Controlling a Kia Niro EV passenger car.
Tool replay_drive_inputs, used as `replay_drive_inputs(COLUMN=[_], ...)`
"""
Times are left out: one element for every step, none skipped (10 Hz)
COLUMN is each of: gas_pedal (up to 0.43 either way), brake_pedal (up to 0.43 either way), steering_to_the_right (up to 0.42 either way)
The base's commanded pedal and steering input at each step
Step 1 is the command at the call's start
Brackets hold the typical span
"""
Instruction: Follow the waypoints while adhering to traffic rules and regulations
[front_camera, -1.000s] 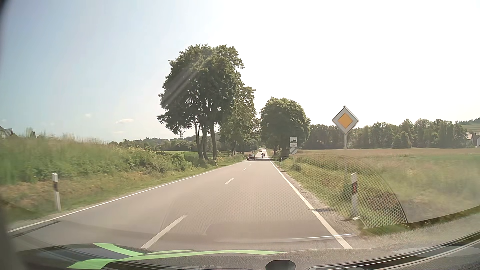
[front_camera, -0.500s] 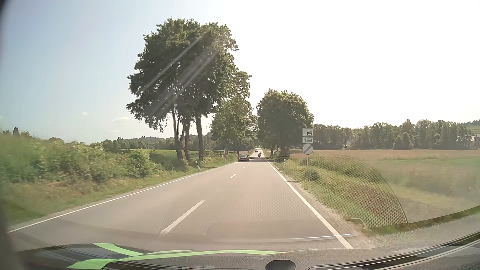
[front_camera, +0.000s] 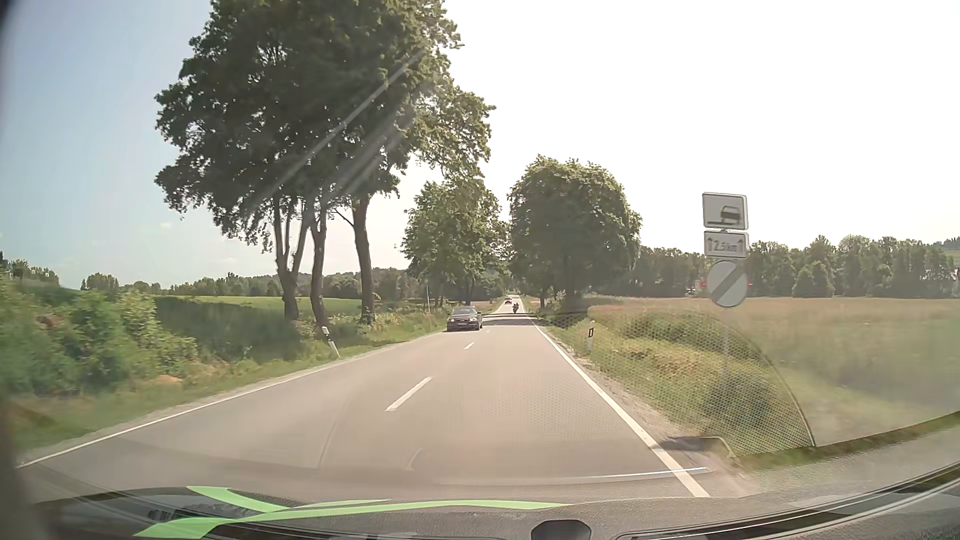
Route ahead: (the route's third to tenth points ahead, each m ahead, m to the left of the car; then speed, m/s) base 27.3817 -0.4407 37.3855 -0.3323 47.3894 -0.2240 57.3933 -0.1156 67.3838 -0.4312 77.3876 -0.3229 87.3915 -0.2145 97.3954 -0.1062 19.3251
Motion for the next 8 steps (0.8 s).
replay_drive_inputs(gas_pedal=[0.220, 0.220, 0.220, 0.220, 0.220, 0.197, 0.189, 0.177], brake_pedal=[0.000, 0.000, 0.000, 0.000, 0.000, 0.000, 0.000, 0.000], steering_to_the_right=[0.003, 0.003, 0.003, 0.002, 0.001, -0.002, -0.004, -0.004])
